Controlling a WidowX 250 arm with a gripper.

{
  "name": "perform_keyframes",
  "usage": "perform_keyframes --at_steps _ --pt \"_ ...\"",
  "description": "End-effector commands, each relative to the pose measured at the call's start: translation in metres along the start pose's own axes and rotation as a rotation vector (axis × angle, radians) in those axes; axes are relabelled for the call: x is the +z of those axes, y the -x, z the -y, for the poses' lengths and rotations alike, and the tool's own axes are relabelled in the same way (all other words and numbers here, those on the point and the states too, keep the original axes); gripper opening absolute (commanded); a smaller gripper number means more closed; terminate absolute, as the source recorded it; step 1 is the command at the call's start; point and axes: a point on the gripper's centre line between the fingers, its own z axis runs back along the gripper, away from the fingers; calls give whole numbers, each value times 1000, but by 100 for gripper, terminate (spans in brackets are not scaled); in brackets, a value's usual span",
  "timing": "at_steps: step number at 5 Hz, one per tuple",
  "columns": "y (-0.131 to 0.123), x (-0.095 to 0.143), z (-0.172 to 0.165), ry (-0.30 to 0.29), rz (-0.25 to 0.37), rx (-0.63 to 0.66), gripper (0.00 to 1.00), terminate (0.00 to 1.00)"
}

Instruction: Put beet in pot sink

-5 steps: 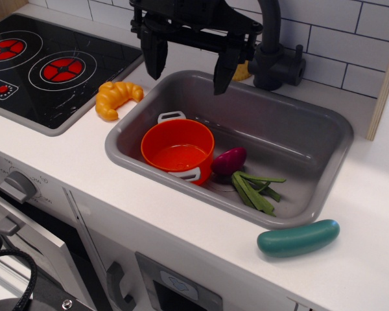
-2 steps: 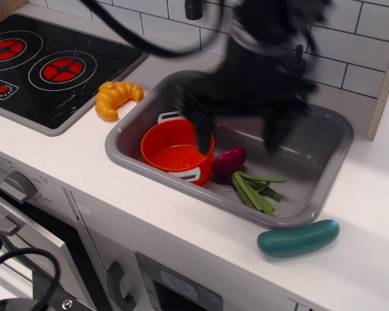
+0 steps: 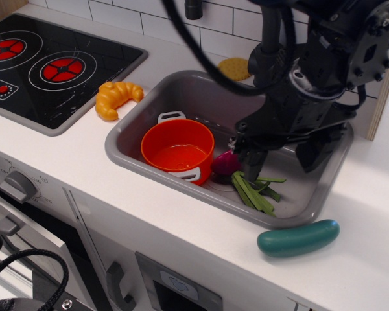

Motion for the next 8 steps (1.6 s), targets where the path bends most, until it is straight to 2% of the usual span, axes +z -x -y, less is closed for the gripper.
perform_keyframes --at_steps 1,2,3,5,6,7,8 --pt "-36 -11 11 152 -40 160 100 0" --pt "-39 -31 12 132 -62 232 100 0" --pt "-33 -46 10 125 -52 267 100 0" --pt "-33 -76 8 85 17 348 100 0" --pt "-36 -87 15 80 104 405 100 0" --pt "-35 -93 16 73 121 451 100 0" --pt "-33 -101 22 83 94 452 0 0"
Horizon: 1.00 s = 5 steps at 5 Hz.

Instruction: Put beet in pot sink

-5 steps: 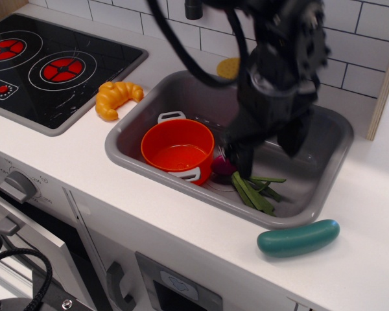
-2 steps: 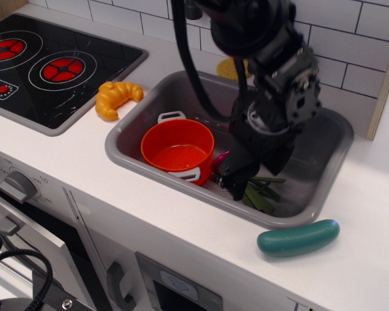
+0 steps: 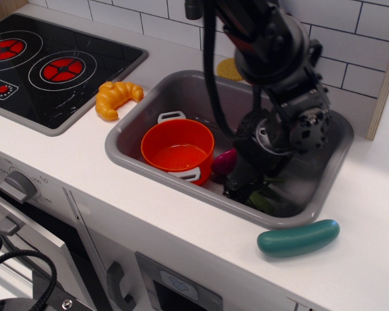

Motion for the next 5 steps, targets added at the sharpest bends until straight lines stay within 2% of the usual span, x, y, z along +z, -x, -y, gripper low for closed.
perform_keyframes --at_steps 1,3,4,5 --pt "-2 6 20 32 -79 -14 0 0" --pt "-9 37 33 87 -128 28 0 0" --pt "-21 61 39 139 -183 88 0 0" --pt "-35 81 40 156 -326 91 0 0"
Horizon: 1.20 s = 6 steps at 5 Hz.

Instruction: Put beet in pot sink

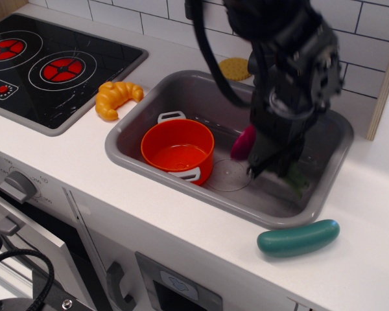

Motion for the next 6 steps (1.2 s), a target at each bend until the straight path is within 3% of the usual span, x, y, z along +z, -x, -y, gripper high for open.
perform_keyframes --at_steps 1,3,5,6 --pt "-42 47 13 46 -168 52 0 0" --pt "-87 44 -13 -8 -227 41 0 0" --pt "-88 26 -27 -57 -231 -3 0 0" --pt "-90 26 -23 -116 -268 -31 100 0"
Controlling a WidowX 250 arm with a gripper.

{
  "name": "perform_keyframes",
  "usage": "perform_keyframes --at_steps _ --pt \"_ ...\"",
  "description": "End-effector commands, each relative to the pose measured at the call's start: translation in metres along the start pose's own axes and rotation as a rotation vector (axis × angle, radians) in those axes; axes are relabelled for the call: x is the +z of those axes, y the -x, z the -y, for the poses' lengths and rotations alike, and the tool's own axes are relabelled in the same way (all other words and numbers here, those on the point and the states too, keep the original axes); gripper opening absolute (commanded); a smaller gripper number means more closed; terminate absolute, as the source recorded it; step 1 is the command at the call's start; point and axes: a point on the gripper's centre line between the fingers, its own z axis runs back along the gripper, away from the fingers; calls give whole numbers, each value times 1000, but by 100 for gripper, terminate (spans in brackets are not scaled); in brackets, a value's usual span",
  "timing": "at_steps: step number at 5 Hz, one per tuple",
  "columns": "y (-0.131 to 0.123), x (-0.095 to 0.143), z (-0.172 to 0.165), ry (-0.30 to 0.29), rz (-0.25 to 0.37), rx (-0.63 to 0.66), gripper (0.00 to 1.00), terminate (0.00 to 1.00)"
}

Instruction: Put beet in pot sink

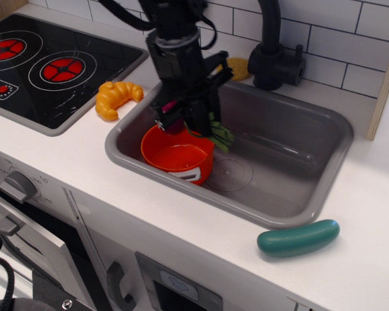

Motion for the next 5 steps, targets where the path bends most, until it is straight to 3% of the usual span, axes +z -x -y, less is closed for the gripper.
perform_keyframes --at_steps 1,3,4,5 --pt "-10 8 16 -63 -38 -26 100 0" --pt "-2 37 14 -27 121 -28 100 0" --pt "-2 37 14 -27 121 -28 100 0" --pt "-2 37 14 -27 121 -28 100 100"
